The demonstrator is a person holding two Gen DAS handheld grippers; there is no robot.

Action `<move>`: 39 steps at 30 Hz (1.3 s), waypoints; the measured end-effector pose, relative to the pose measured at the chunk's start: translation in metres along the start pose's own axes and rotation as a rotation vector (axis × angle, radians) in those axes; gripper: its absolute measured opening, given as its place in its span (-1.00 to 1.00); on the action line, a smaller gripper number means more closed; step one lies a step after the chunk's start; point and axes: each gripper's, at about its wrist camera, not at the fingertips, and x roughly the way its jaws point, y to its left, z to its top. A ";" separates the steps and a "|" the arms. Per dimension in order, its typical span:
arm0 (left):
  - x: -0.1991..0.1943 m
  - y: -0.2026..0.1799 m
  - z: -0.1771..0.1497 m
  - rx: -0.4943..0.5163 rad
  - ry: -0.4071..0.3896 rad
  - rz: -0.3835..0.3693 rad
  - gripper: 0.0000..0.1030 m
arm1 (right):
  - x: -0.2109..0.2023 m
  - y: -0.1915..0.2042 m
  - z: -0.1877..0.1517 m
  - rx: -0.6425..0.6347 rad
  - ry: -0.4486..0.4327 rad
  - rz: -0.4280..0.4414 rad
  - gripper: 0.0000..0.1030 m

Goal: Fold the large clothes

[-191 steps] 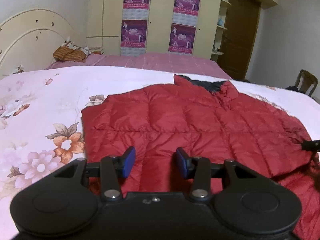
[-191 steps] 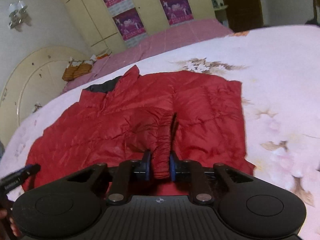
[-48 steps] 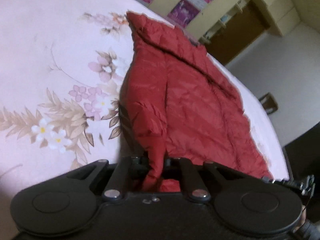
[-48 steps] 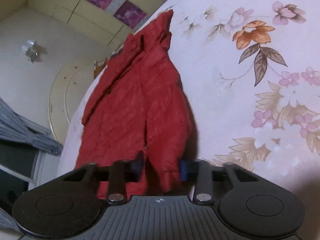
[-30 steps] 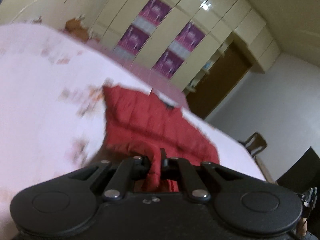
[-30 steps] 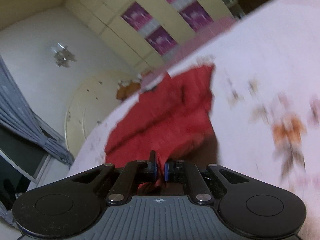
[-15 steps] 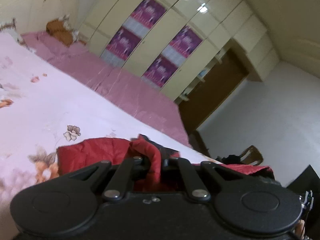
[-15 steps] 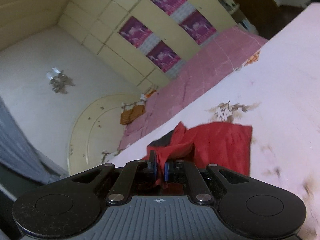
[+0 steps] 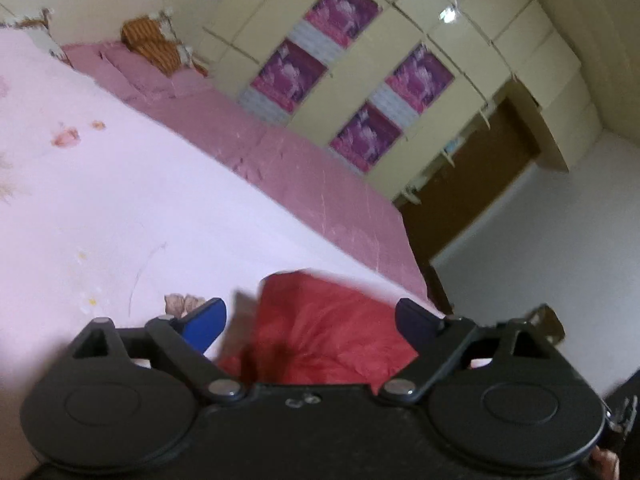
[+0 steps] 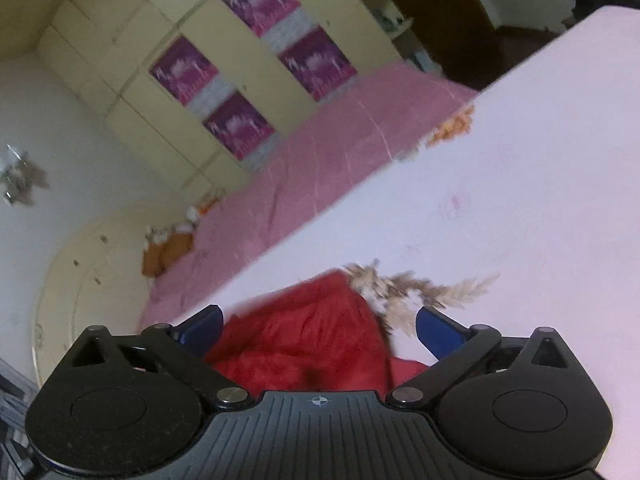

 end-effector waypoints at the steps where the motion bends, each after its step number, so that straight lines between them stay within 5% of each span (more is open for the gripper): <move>1: 0.005 0.001 0.000 0.019 0.029 -0.006 0.64 | 0.005 -0.001 0.000 -0.022 0.011 -0.010 0.98; 7: 0.052 0.000 0.001 0.106 0.269 0.099 0.23 | 0.057 0.004 -0.007 -0.138 0.156 -0.079 0.76; 9: 0.054 -0.005 0.000 0.154 0.261 0.104 -0.46 | 0.072 0.010 -0.014 -0.186 0.214 -0.120 0.39; 11: 0.050 -0.015 -0.002 0.211 0.234 0.092 -0.83 | 0.077 0.021 -0.018 -0.264 0.208 -0.133 -0.72; 14: 0.024 -0.036 0.000 0.311 0.078 0.052 -0.88 | 0.056 0.039 -0.017 -0.337 0.058 -0.122 -0.91; 18: 0.014 -0.054 0.005 0.359 -0.034 0.043 -0.88 | 0.039 0.055 -0.015 -0.407 -0.080 -0.092 -0.91; 24: 0.062 -0.039 -0.018 0.386 0.168 0.177 -0.87 | 0.087 0.028 -0.036 -0.404 0.086 -0.256 -0.90; 33: 0.054 -0.035 -0.026 0.382 0.155 0.198 -0.79 | 0.089 0.019 -0.057 -0.425 0.055 -0.263 -0.89; 34: 0.054 -0.036 -0.023 0.373 0.159 0.198 -0.61 | 0.089 0.021 -0.056 -0.420 0.060 -0.257 -0.78; 35: 0.051 -0.039 -0.018 0.375 0.156 0.209 -0.48 | 0.091 0.024 -0.054 -0.415 0.065 -0.260 -0.46; 36: 0.048 -0.045 -0.014 0.390 0.140 0.223 -0.14 | 0.086 0.028 -0.051 -0.418 0.055 -0.286 0.28; 37: 0.044 -0.052 -0.014 0.409 0.108 0.222 0.29 | 0.074 0.036 -0.044 -0.428 0.022 -0.321 0.66; 38: 0.033 -0.059 -0.014 0.423 0.068 0.203 0.51 | 0.060 0.040 -0.044 -0.451 -0.041 -0.326 0.82; 39: 0.019 -0.066 -0.016 0.433 0.036 0.183 0.49 | 0.049 0.042 -0.044 -0.460 -0.057 -0.302 0.81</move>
